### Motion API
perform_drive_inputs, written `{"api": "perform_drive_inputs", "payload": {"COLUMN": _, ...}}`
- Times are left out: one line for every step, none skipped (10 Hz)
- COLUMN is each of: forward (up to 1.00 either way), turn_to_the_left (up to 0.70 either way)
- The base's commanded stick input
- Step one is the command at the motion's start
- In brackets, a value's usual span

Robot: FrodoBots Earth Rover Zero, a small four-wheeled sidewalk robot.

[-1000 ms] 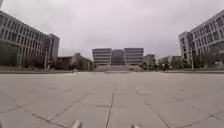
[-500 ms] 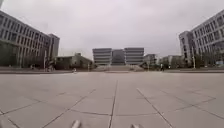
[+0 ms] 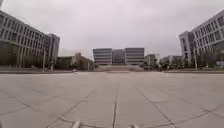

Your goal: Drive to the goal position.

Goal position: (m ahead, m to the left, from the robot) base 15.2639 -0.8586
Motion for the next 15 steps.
{"api": "perform_drive_inputs", "payload": {"forward": 0.70, "turn_to_the_left": 0.00}}
{"api": "perform_drive_inputs", "payload": {"forward": 0.70, "turn_to_the_left": 0.00}}
{"api": "perform_drive_inputs", "payload": {"forward": 0.70, "turn_to_the_left": 0.00}}
{"api": "perform_drive_inputs", "payload": {"forward": 0.70, "turn_to_the_left": 0.00}}
{"api": "perform_drive_inputs", "payload": {"forward": 0.70, "turn_to_the_left": 0.00}}
{"api": "perform_drive_inputs", "payload": {"forward": 0.70, "turn_to_the_left": 0.00}}
{"api": "perform_drive_inputs", "payload": {"forward": 0.70, "turn_to_the_left": 0.00}}
{"api": "perform_drive_inputs", "payload": {"forward": 0.70, "turn_to_the_left": 0.00}}
{"api": "perform_drive_inputs", "payload": {"forward": 0.70, "turn_to_the_left": 0.00}}
{"api": "perform_drive_inputs", "payload": {"forward": 0.70, "turn_to_the_left": 0.00}}
{"api": "perform_drive_inputs", "payload": {"forward": 0.70, "turn_to_the_left": 0.00}}
{"api": "perform_drive_inputs", "payload": {"forward": 0.70, "turn_to_the_left": 0.00}}
{"api": "perform_drive_inputs", "payload": {"forward": 0.70, "turn_to_the_left": -0.01}}
{"api": "perform_drive_inputs", "payload": {"forward": 0.70, "turn_to_the_left": -0.02}}
{"api": "perform_drive_inputs", "payload": {"forward": 0.70, "turn_to_the_left": -0.02}}
